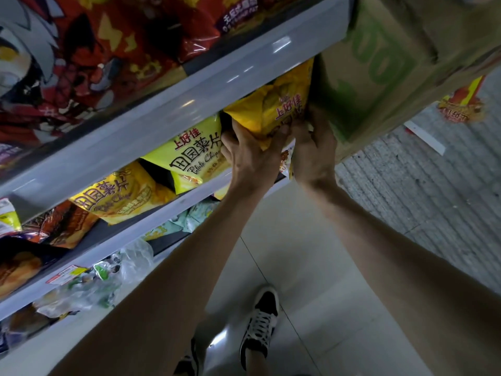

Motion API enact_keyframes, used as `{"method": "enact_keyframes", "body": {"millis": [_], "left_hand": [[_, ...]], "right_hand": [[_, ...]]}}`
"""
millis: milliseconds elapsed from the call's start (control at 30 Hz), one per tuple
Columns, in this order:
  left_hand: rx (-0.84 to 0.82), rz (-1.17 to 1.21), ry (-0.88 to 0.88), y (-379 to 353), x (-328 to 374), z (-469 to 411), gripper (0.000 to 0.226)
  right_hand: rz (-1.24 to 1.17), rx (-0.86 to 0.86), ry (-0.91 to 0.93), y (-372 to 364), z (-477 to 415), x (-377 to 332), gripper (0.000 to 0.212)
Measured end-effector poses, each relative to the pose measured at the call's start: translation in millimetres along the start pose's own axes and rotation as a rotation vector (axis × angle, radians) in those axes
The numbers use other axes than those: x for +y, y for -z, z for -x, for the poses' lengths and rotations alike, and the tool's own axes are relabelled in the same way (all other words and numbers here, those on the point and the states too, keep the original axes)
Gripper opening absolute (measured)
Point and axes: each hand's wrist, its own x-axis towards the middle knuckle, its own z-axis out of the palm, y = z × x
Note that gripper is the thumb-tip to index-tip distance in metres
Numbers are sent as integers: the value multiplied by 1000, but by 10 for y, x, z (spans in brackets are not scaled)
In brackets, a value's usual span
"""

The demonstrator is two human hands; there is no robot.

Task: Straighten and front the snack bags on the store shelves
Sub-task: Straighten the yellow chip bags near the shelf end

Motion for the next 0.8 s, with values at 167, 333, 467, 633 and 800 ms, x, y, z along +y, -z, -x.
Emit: {"method": "enact_keyframes", "body": {"millis": [167,333,467,633,800], "left_hand": [[4,99,127,-87,56,-179,85],[153,91,47,-148,20,-183,60],[129,34,11,-122,-77,-205,57],[18,24,70,-95,-49,-226,51],[-60,-44,102,-32,-47,-142,42]], "right_hand": [[-16,-84,-33,-96,-160,8,66],[-2,-162,-34,-147,-164,-14,82],[48,-197,-19,-164,-261,-7,79],[107,-290,-62,-146,-247,97,75],[183,-308,-112,-77,-149,83,79]]}}
